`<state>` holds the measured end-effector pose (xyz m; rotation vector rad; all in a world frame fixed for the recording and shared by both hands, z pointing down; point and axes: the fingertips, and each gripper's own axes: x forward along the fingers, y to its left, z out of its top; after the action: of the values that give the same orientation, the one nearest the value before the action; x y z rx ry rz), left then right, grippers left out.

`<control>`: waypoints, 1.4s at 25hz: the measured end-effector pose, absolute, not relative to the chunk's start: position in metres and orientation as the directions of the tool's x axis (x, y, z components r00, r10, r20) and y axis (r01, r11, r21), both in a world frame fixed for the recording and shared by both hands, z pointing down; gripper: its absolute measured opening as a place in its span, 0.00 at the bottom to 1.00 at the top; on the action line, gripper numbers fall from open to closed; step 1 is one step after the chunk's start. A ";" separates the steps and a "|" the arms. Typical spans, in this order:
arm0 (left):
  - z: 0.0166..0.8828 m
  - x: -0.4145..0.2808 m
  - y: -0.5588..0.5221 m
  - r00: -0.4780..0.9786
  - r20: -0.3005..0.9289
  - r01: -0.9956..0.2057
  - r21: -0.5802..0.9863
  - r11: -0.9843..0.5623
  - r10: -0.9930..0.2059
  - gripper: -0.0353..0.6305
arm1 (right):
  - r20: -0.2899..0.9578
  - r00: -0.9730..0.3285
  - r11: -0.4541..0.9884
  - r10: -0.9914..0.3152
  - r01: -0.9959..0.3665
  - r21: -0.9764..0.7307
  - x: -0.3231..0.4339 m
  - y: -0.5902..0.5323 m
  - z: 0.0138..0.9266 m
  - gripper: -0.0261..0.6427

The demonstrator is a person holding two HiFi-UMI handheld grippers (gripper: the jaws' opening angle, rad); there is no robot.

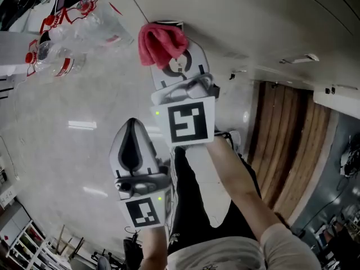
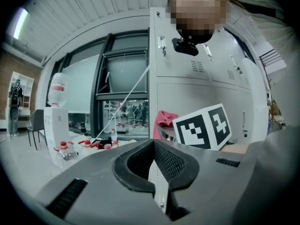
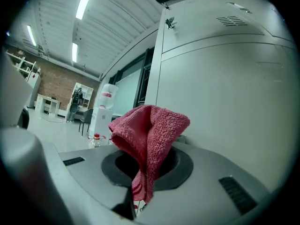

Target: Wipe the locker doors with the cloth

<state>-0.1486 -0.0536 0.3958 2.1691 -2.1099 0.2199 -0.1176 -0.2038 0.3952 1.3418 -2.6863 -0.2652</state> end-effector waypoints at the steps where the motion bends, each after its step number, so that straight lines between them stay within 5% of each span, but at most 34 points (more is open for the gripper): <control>1: 0.395 -0.148 -0.055 0.024 0.172 -0.999 -0.021 -0.028 -0.985 0.08 | 0.037 -0.597 0.589 -0.801 -0.776 0.224 -0.117 -0.206 0.395 0.08; 18: 0.392 -0.097 -0.094 0.080 0.107 -0.996 0.035 -0.076 -0.991 0.08 | 0.072 -0.533 0.529 -0.843 -0.795 0.296 -0.035 -0.205 0.388 0.08; 27: 0.392 -0.037 -0.118 0.148 0.070 -0.989 0.039 -0.145 -0.987 0.08 | -0.003 -0.399 0.388 -0.917 -0.892 0.232 0.065 -0.203 0.371 0.08; 35: 0.455 0.020 -0.130 0.203 0.360 -0.979 0.100 -0.179 -0.911 0.08 | 0.012 -0.334 0.323 -0.942 -0.899 0.296 0.129 -0.198 0.373 0.08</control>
<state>0.0195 -0.1298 0.4550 2.1764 -1.7809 0.3144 0.1290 -0.1985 0.3733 1.6921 -2.4009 -0.3533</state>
